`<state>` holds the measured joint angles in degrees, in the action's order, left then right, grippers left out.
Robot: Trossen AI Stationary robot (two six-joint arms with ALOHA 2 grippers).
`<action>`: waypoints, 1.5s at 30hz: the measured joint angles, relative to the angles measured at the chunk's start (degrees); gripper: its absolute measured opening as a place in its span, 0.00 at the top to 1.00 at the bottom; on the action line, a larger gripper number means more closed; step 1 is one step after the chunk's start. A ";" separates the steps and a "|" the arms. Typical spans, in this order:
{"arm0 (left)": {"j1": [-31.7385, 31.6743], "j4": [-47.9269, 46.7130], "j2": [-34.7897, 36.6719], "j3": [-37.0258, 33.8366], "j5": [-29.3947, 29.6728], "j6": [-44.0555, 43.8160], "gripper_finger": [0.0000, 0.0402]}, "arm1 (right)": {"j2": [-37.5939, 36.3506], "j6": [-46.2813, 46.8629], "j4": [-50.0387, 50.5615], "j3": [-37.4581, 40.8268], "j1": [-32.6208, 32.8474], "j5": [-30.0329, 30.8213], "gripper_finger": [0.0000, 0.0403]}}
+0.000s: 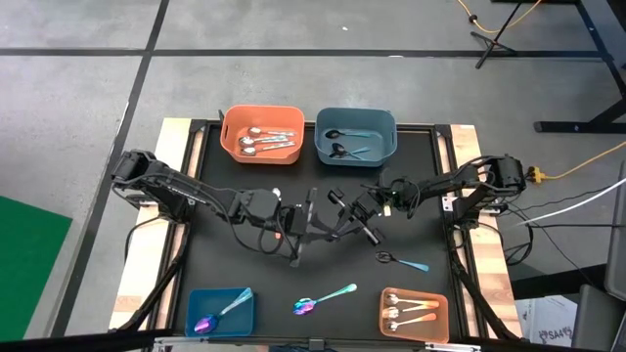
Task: Sort silverware by color (type)
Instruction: Put the purple spoon into the bottom blue bin
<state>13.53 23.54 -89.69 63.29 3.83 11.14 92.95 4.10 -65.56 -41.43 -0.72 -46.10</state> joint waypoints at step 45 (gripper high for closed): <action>0.36 -17.65 4.10 0.02 -7.46 -28.36 1.00 | -1.42 9.47 6.61 0.00 -5.81 -14.11 0.67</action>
<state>13.89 5.89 -85.59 63.31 -3.63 -17.22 91.53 13.57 -58.95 -41.43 -6.53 -60.20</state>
